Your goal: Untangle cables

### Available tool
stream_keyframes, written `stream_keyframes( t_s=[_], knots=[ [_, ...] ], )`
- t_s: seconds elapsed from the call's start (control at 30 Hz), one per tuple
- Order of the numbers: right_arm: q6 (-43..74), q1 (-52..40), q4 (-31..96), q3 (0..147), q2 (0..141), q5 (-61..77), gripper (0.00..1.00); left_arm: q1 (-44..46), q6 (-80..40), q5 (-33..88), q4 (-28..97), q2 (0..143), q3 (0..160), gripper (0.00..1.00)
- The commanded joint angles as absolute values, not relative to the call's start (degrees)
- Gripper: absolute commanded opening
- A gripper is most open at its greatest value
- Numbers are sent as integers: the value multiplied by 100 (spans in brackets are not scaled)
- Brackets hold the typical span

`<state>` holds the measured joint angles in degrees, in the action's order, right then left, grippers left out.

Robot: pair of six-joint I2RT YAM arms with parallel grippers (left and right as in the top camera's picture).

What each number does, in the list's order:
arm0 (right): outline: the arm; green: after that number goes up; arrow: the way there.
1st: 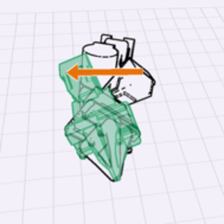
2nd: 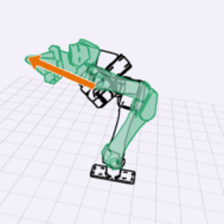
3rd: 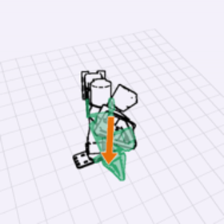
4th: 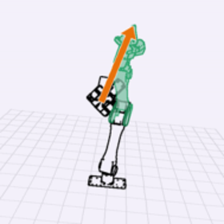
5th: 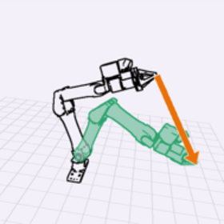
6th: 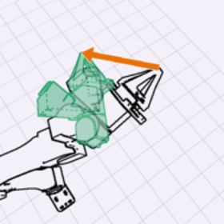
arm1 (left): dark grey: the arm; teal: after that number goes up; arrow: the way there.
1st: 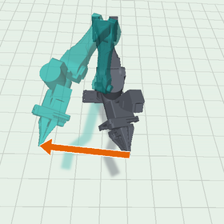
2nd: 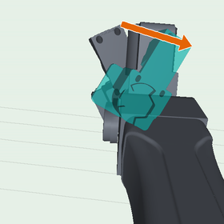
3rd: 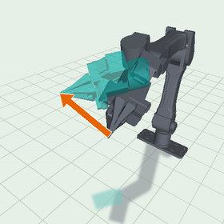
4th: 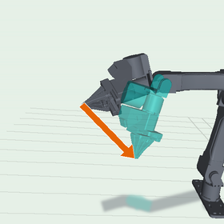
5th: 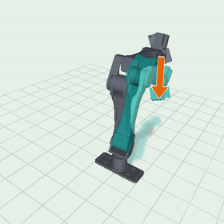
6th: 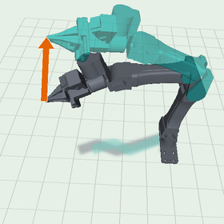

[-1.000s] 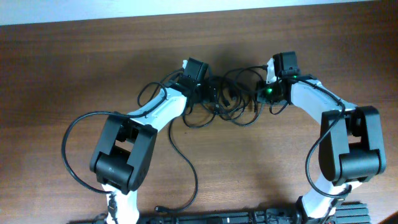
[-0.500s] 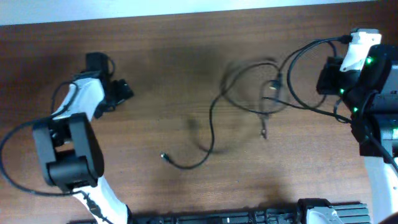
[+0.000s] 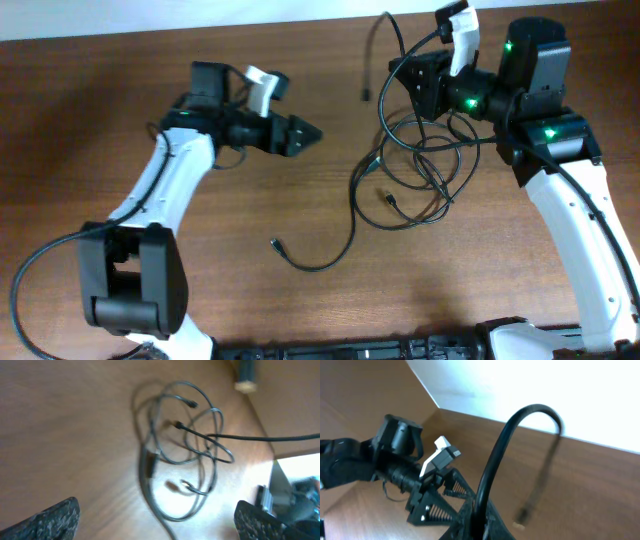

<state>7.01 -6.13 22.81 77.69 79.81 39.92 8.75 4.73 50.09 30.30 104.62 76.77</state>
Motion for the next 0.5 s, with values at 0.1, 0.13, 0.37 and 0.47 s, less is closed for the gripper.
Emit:
stream_keyframes(
  t_s=[0.1, 0.13, 0.37, 0.47],
  knots=[
    [781, 342, 3323, 7846, 7944, 3022, 4, 3059, 1765, 2838, 2663, 10545, 7675, 99],
    [781, 637, 3454, 7846, 7944, 3061, 4, 3306, 1953, 2818, 2506, 10597, 7675, 99],
    [191, 1240, 4484, 7846, 7946, 3232, 4, 4036, 2021, 2565, 268, 11942, 7675, 89],
    [189, 1240, 4665, 7846, 7946, 3232, 4, 4040, 1013, 2565, -832, 12429, 7675, 85]
  ],
)
